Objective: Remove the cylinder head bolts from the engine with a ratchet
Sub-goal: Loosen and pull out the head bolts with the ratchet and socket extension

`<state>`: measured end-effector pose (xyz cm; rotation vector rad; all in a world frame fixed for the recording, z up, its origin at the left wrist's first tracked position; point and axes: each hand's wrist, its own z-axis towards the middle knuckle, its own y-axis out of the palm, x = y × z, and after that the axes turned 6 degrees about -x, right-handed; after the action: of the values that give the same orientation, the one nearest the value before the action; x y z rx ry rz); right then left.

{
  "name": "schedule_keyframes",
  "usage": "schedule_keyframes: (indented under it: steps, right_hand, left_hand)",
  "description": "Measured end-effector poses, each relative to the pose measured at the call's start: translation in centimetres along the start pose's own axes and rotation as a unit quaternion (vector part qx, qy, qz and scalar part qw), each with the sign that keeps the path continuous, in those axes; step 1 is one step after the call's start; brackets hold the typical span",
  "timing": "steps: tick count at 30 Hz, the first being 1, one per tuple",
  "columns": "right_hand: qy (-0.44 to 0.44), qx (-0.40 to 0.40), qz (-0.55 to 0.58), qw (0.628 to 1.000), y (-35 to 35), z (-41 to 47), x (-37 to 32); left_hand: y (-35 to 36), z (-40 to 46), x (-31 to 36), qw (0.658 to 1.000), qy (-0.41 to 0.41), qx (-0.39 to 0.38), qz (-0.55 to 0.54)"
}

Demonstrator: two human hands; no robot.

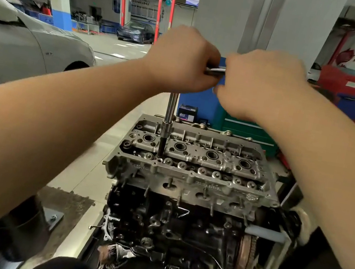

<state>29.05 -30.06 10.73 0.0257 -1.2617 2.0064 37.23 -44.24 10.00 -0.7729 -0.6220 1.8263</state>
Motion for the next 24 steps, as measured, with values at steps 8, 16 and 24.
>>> schedule_keyframes:
  steps: [8, 16, 24]
  right_hand:
    - [-0.092, -0.047, 0.136, 0.985, -1.9, -0.8, -1.8]
    - [-0.011, 0.077, 0.144, 0.987, -0.1, 4.3, -8.8]
    - [-0.227, 0.048, 0.595, 0.770, 3.8, 8.1, -6.6]
  left_hand:
    - [4.0, -6.3, 0.6, 0.872, -0.173, 0.219, -0.402]
    - [10.4, -9.7, 3.6, 0.709, -0.352, 0.154, -0.592]
    - [11.2, -8.1, 1.9, 0.708, -0.309, 0.124, -0.622]
